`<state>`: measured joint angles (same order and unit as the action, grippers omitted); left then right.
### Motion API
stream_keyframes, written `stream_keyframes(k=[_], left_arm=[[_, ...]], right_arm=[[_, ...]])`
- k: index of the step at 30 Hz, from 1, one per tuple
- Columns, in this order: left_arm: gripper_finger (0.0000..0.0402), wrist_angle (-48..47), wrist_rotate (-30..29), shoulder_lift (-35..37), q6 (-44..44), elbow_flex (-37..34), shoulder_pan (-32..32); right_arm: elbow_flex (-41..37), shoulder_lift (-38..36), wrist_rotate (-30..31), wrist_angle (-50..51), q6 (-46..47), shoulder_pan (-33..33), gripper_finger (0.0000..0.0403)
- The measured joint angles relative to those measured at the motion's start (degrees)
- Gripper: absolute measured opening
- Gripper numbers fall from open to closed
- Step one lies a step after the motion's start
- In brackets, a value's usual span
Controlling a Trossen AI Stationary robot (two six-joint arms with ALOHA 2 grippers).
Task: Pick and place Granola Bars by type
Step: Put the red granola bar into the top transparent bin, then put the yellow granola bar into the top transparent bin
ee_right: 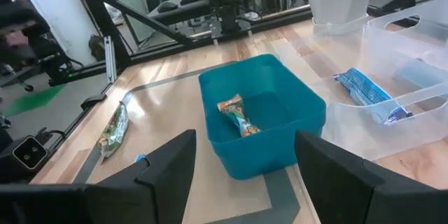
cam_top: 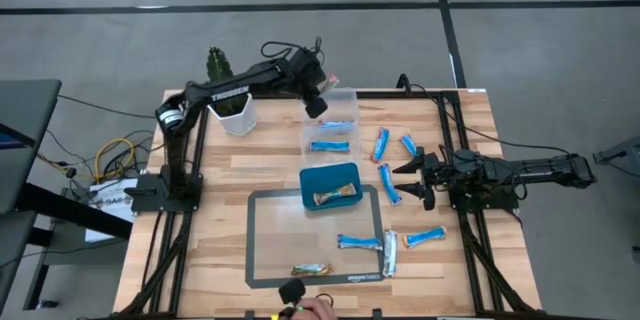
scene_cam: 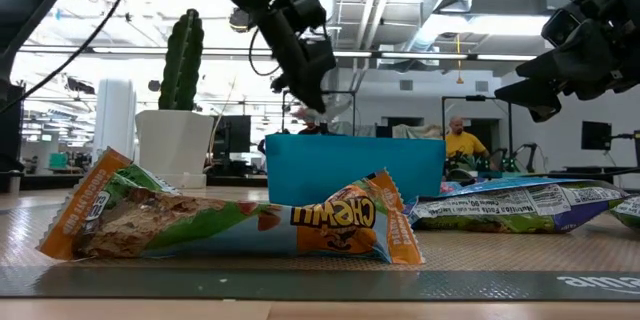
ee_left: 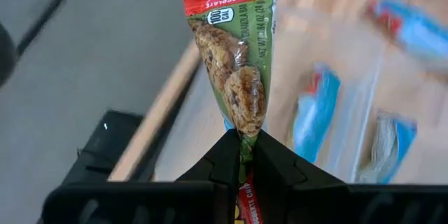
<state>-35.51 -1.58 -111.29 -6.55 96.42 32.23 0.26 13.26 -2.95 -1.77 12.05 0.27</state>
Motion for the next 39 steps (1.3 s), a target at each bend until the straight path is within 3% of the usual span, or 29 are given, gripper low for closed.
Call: stream_keyframes(k=[9, 20, 26, 33, 39], left_arm=[[0.0033, 0.7, 0.68, -1.95, -2.95, -0.09, 0.0], [0.0132, 0.29, 0.31, -2.01, -2.42, -0.09, -0.01], [0.0156, -0.09, 0.28, -1.61, -1.34, -0.09, -0.8], [0.0154, -0.74, 0.33, 4.12, -1.26, -0.87, -2.96], [0.0153, 2.6, 0.28, 13.82, 1.18, -11.45, -7.22]], right_arm=[[0.0, 0.2, 0.01, 0.01, 0.0, 0.0, 0.0235], [0.01, 0.19, -0.01, -0.02, 0.0, 0.01, 0.0235], [-0.01, 0.2, -0.01, -0.01, 0.02, 0.0, 0.0235], [0.0, 0.19, -0.03, -0.01, 0.01, 0.01, 0.0235], [0.01, 0.2, -0.03, 0.01, 0.01, 0.02, 0.0235]])
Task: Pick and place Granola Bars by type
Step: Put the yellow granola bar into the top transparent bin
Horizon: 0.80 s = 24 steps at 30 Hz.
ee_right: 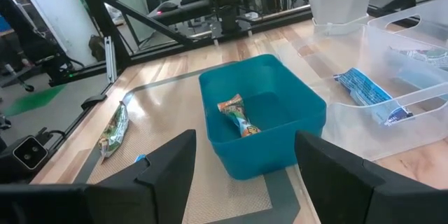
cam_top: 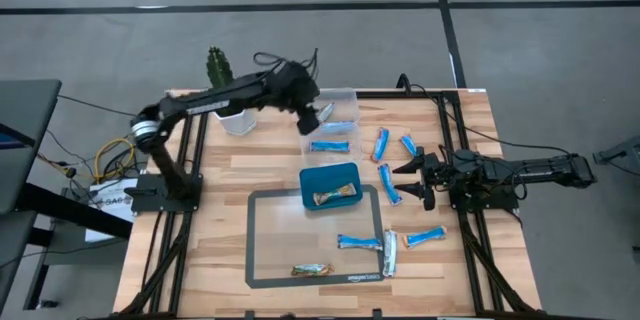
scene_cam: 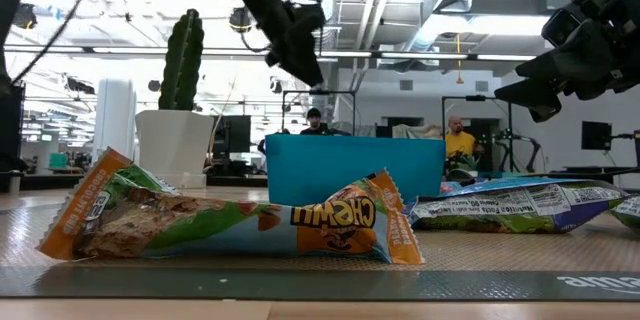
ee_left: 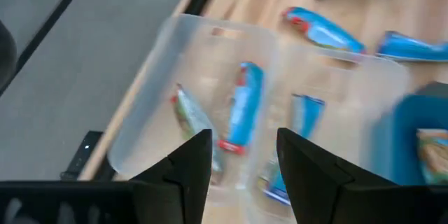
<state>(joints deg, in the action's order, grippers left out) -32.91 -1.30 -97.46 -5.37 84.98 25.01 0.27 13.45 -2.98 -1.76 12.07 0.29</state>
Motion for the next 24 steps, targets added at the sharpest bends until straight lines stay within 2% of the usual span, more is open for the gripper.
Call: stream_keyframes(k=[7, 12, 18, 24], left_arm=[[0.0153, 7.88, -0.06, 15.34, 5.71, -17.56, -9.56], [0.0153, 7.17, 0.59, 22.41, 9.76, -24.48, -20.13], [0.0152, 1.75, -0.93, 24.01, 18.19, -27.15, -32.67], [0.0152, 0.63, -3.44, 23.37, 25.95, -29.84, -42.17]], right_arm=[[0.0, 0.0, -0.01, 0.01, -0.01, -0.01, 0.0235], [0.0, 0.0, -0.01, 0.0, -0.01, -0.01, 0.0235], [-0.01, 0.0, 0.0, 0.02, 0.0, -0.02, 0.0235], [0.0, -0.02, 0.0, 0.0, -0.01, -0.01, 0.0235]])
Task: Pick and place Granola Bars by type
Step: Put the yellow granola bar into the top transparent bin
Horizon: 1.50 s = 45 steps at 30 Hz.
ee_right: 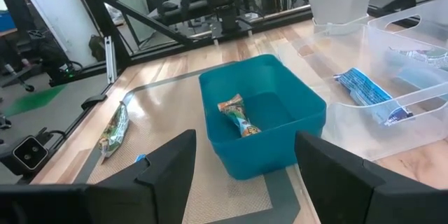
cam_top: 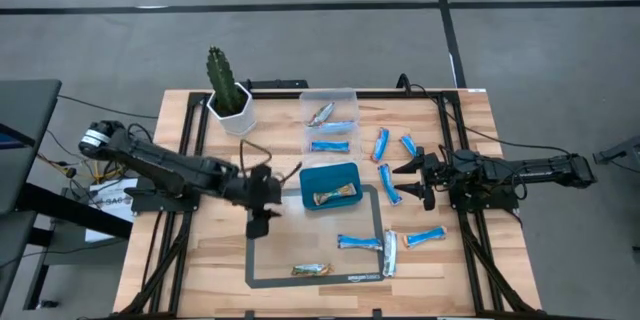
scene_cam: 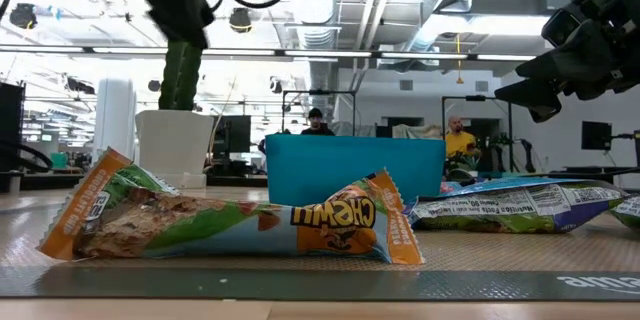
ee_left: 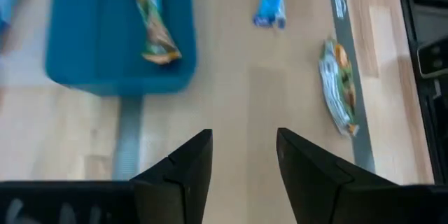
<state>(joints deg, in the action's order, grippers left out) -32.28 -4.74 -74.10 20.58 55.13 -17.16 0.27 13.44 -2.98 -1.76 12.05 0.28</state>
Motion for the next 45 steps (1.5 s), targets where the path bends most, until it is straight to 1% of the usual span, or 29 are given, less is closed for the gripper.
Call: stream_keyframes(k=[4, 8, 13, 16, 18, 20, 24, 28, 31, 36, 40, 45], left_arm=[[0.0152, 0.25, -0.66, -2.68, 3.01, 0.04, -4.3], [0.0152, 1.35, -0.54, -6.24, 5.19, 0.22, -7.17], [0.0152, 4.31, -0.58, -8.22, 6.86, 0.26, -8.42], [0.0152, 4.15, -0.89, -9.22, 7.19, 1.54, -8.4], [0.0152, 3.79, -1.48, -11.41, 7.03, 4.09, -8.4], [0.0152, 0.36, -2.0, -14.06, 5.45, 7.18, -8.38], [0.0152, -4.46, -1.83, -21.42, 2.08, 14.85, -8.38], [0.0152, -8.18, -1.07, -29.23, 1.58, 23.86, -8.38], [0.0152, -9.73, 0.87, -34.81, 1.59, 30.77, -8.37], [0.0152, -12.16, 6.6, -42.73, 2.56, 40.96, -8.73], [0.0152, -13.58, 9.84, -46.7, 3.82, 44.99, -9.3], [0.0152, -13.94, 9.96, -48.01, 6.21, 44.34, -10.51]], right_arm=[[0.0, 0.01, 0.0, 0.02, 0.0, 0.01, 0.0235], [0.0, 0.01, 0.0, 0.01, 0.0, 0.01, 0.0235], [0.0, 0.0, 0.0, -0.02, 0.0, 0.0, 0.0235], [-0.01, 0.0, 0.0, 0.0, 0.0, 0.02, 0.0235], [0.0, 0.01, 0.0, -0.01, 0.0, 0.0, 0.0235], [-0.01, 0.02, 0.0, -0.3, 0.0, 0.01, 0.0235], [0.0, 0.12, 0.0, -0.3, 0.0, 0.02, 0.0235], [-0.01, 0.07, 0.0, 0.0, 0.0, 0.02, 0.0235], [0.0, 0.04, 0.0, -0.14, 0.0, 0.0, 0.0235], [0.0, 0.04, 0.0, -0.37, 0.0, 0.02, 0.0235], [-0.01, 0.04, 0.0, -0.38, 0.01, 0.01, 0.0235], [-0.01, 0.04, 0.0, -0.37, 0.01, 0.01, 0.0235]])
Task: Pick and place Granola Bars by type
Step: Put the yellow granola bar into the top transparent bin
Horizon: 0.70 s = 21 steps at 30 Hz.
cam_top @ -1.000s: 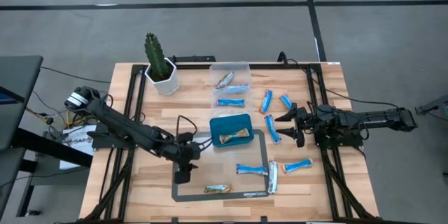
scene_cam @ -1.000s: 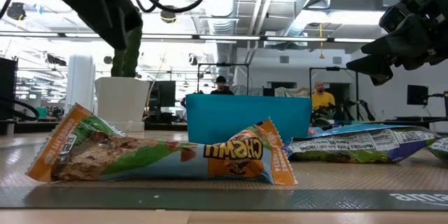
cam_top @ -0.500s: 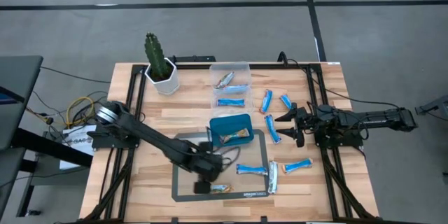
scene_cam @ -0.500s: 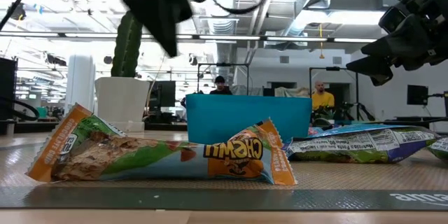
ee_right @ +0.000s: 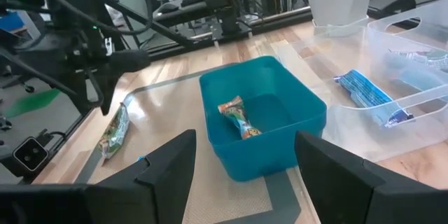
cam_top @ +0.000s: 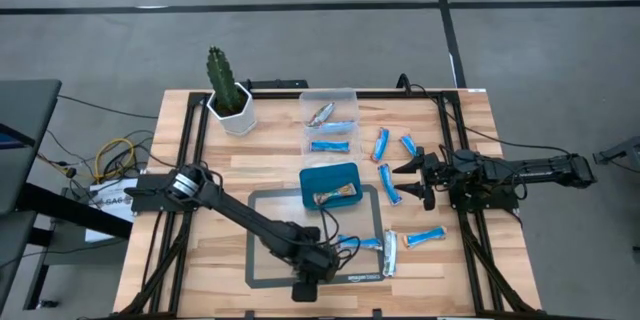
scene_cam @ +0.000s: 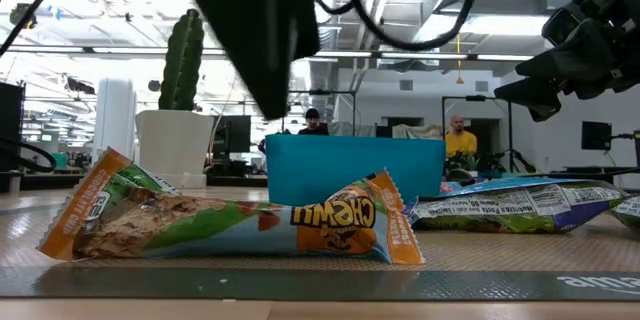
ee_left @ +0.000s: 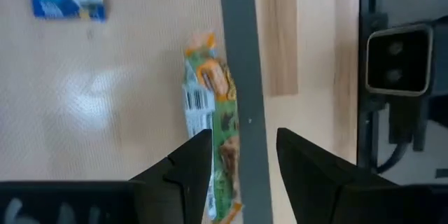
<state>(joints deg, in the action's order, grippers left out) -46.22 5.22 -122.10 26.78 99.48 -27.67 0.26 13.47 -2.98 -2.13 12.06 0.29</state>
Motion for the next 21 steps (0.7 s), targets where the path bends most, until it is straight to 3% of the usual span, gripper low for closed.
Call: stream_keyframes(k=[5, 11, 21], left_arm=[[0.0152, -1.83, -3.75, 0.0, 1.03, -2.71, -0.88], [0.0152, -0.86, -4.14, 0.0, 2.39, -6.55, -1.78], [0.0152, 0.64, -3.95, -0.39, 3.65, -7.02, -3.29]], right_arm=[[0.0, 0.0, -0.01, 0.0, -0.01, 0.01, 0.0235], [0.01, 0.0, -0.01, -0.02, -0.01, 0.0, 0.0235], [-0.01, 0.0, 0.0, -0.02, -0.01, -0.01, 0.0235]])
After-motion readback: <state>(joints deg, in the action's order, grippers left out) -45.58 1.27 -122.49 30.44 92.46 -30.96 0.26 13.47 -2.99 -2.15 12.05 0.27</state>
